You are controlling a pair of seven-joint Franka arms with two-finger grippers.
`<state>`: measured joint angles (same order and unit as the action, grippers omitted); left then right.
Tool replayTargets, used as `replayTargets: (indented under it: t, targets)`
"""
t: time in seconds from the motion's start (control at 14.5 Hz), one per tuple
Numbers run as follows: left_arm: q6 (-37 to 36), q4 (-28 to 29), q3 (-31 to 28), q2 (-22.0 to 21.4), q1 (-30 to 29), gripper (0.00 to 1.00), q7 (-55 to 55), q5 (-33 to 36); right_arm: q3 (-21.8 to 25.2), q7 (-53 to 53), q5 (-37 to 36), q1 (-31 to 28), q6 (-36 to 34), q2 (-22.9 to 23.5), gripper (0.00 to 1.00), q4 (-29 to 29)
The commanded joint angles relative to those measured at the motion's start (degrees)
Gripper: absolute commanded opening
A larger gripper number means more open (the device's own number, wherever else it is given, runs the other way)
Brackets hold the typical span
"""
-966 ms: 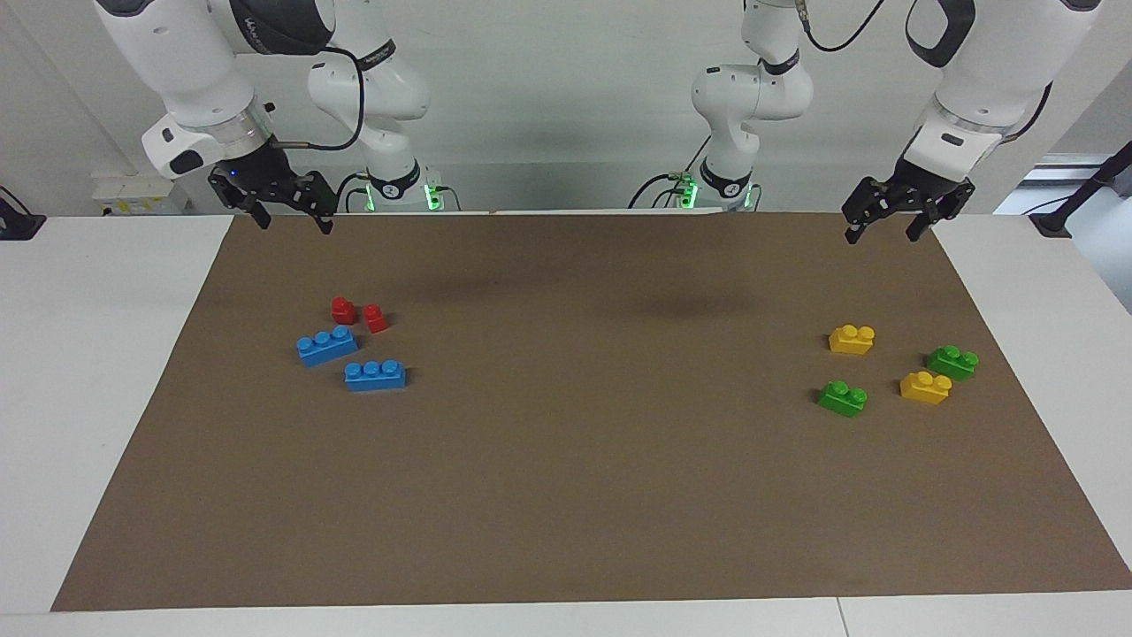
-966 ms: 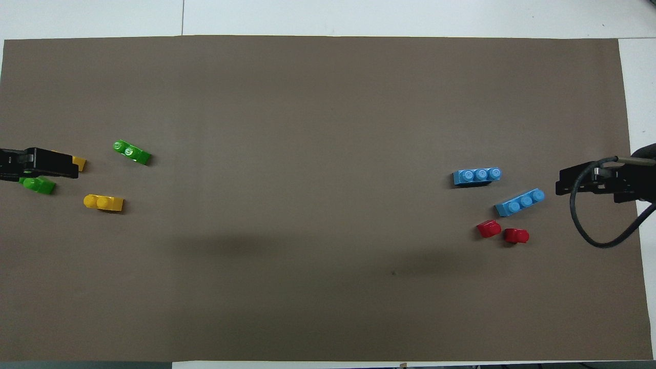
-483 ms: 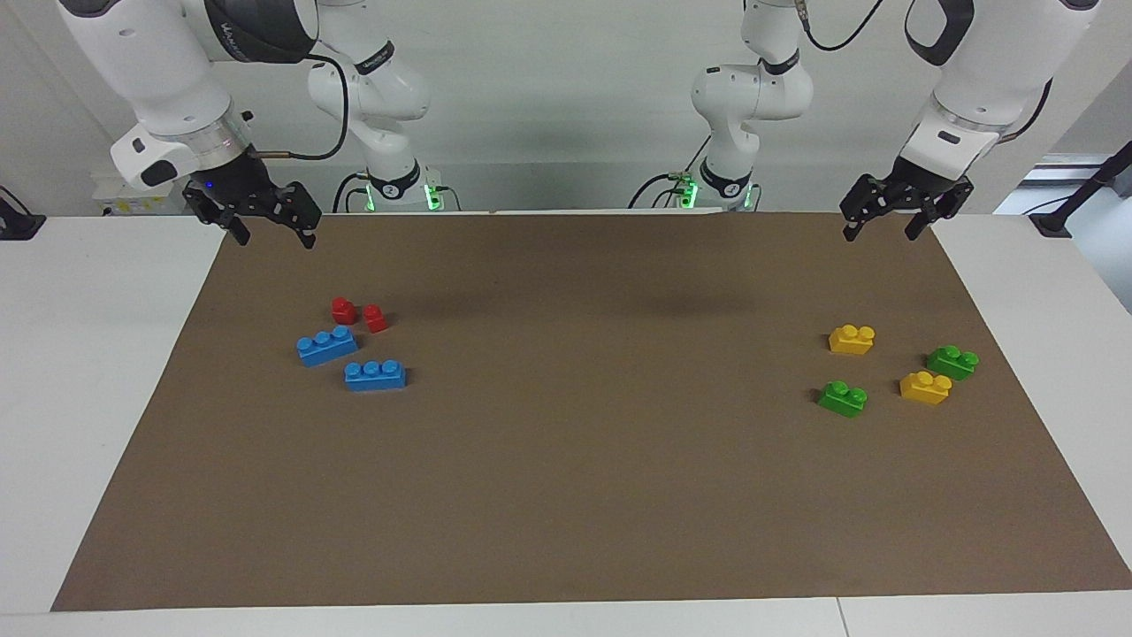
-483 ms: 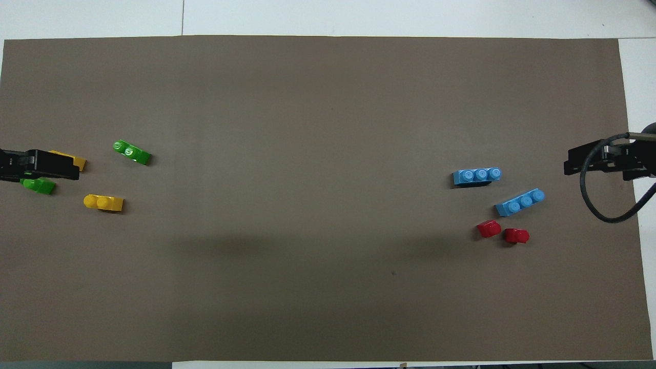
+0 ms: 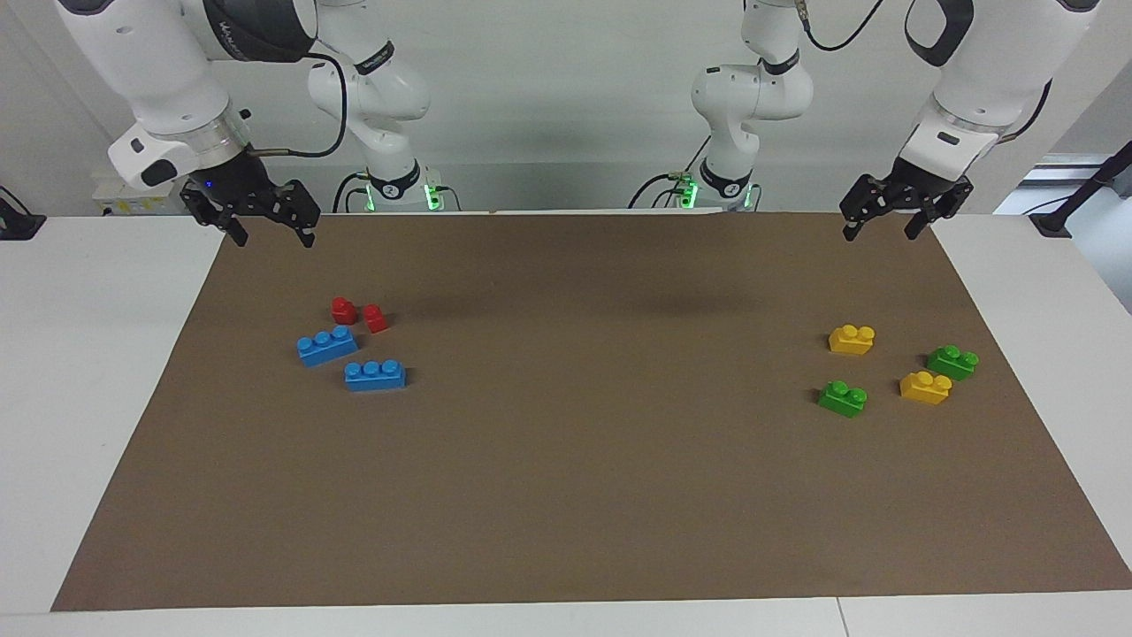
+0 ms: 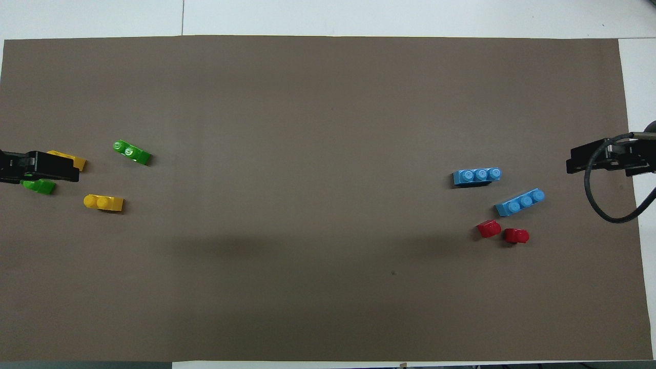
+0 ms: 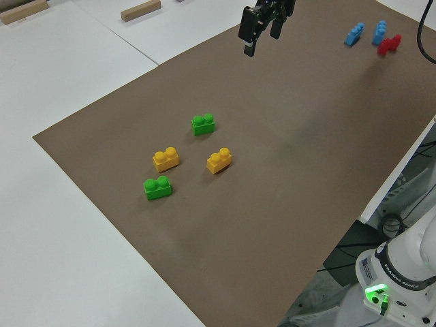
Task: Remove green block with left arm and hold with right
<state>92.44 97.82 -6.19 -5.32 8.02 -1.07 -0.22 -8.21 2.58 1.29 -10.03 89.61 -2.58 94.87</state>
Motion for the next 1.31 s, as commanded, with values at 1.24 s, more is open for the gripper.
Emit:
replayTargets:
  t: [1.24]
  targets:
    - [-0.9, 0.4, -0.1, -0.7, 0.3, 1.0, -0.7, 2.2, -0.4, -1.2, -2.9, -0.4, -0.2, 1.1, 1.0, -0.8]
